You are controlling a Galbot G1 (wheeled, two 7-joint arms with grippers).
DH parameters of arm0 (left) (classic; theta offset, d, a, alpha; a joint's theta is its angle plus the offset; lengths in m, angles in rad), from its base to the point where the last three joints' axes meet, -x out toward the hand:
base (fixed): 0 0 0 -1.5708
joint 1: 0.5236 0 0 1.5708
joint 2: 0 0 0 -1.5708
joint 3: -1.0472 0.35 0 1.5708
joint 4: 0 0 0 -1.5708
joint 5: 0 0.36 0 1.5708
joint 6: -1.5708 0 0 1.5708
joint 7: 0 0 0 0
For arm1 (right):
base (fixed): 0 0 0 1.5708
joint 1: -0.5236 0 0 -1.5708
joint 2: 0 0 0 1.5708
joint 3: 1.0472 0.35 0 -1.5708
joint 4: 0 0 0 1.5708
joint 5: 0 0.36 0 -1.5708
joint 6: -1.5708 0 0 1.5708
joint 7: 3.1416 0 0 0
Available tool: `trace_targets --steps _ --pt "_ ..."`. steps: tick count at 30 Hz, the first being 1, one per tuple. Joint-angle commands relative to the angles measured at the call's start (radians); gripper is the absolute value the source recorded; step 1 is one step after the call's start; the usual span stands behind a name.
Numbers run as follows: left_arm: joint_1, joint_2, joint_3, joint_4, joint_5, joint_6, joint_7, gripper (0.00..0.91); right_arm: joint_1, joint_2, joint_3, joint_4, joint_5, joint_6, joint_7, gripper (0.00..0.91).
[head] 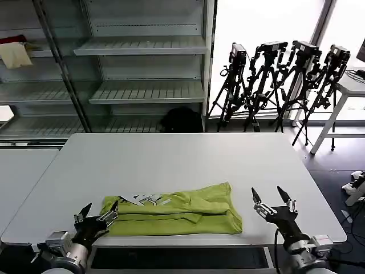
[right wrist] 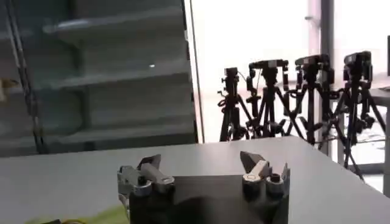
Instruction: Fold and organize the clothes.
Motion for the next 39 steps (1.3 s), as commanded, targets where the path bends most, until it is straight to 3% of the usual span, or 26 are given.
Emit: trace_targets --steps 1,14,15,16,20,23,25,28,39 --pt "-0.009 -0.094 0.011 0.13 -0.006 -0.1 0.003 0.907 -0.104 0.012 0.122 -0.072 0.025 0.243 -0.129 0.907" --pt "-0.005 -0.114 0.041 0.148 0.034 -0.131 0.018 0.907 -0.102 0.01 0.124 -0.073 0.038 0.249 -0.142 0.907" --pt "-0.008 -0.115 0.041 0.149 0.031 -0.131 0.019 0.846 -0.101 0.01 0.124 -0.073 0.038 0.249 -0.142 0.907" --pt "-0.011 -0.116 0.043 0.151 0.027 -0.131 0.02 0.675 -0.1 0.01 0.123 -0.073 0.038 0.249 -0.142 0.907" --pt "-0.018 -0.12 0.048 0.166 0.021 -0.129 0.024 0.423 -0.095 0.011 0.122 -0.073 0.038 0.249 -0.142 0.907" --pt "-0.018 -0.122 0.053 0.175 0.021 -0.131 0.029 0.171 -0.095 0.011 0.122 -0.072 0.038 0.249 -0.143 0.907" --pt "-0.016 -0.123 0.057 0.174 0.022 -0.134 0.034 0.071 -0.094 0.012 0.122 -0.071 0.038 0.249 -0.143 0.907" --pt "-0.019 -0.125 0.06 0.178 0.023 -0.133 0.043 0.01 -0.09 0.013 0.121 -0.071 0.038 0.249 -0.144 0.907" --pt "-0.023 -0.122 0.068 0.145 0.028 -0.151 0.055 0.0 -0.074 0.015 0.113 -0.071 0.038 0.246 -0.14 0.907"
